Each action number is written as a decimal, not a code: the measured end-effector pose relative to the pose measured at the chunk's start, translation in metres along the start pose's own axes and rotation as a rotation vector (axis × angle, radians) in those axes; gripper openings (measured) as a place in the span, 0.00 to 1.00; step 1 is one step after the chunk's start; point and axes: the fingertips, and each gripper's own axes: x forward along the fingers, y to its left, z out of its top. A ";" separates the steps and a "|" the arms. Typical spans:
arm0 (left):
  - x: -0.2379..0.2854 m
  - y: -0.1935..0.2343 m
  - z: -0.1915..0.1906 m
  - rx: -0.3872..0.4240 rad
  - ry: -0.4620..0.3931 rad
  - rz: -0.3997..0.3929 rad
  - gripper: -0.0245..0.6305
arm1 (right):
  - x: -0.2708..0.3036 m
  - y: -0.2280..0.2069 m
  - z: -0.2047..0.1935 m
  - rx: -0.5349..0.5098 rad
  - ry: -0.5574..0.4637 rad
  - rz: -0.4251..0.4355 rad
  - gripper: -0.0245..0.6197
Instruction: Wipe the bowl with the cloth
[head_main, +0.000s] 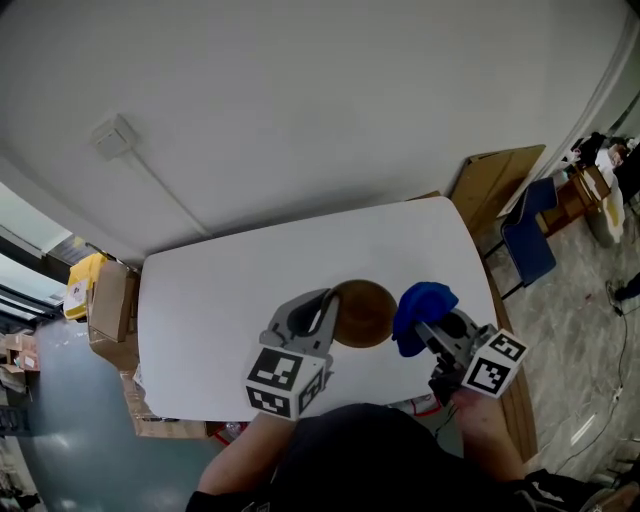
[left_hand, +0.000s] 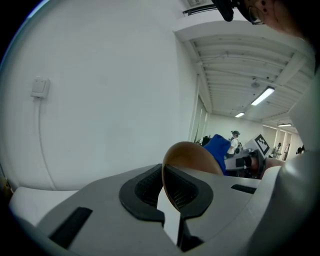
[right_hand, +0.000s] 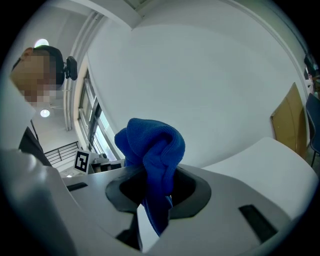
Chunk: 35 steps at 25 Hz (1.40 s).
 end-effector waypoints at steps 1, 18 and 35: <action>-0.008 0.002 0.003 0.004 -0.013 0.014 0.07 | 0.000 0.009 -0.003 -0.006 0.008 0.014 0.16; -0.024 -0.018 0.038 0.381 -0.060 0.137 0.08 | 0.062 0.102 0.012 -0.226 0.025 0.086 0.16; -0.041 -0.039 0.060 0.469 -0.138 0.141 0.11 | 0.060 0.090 0.031 -0.871 0.117 -0.216 0.16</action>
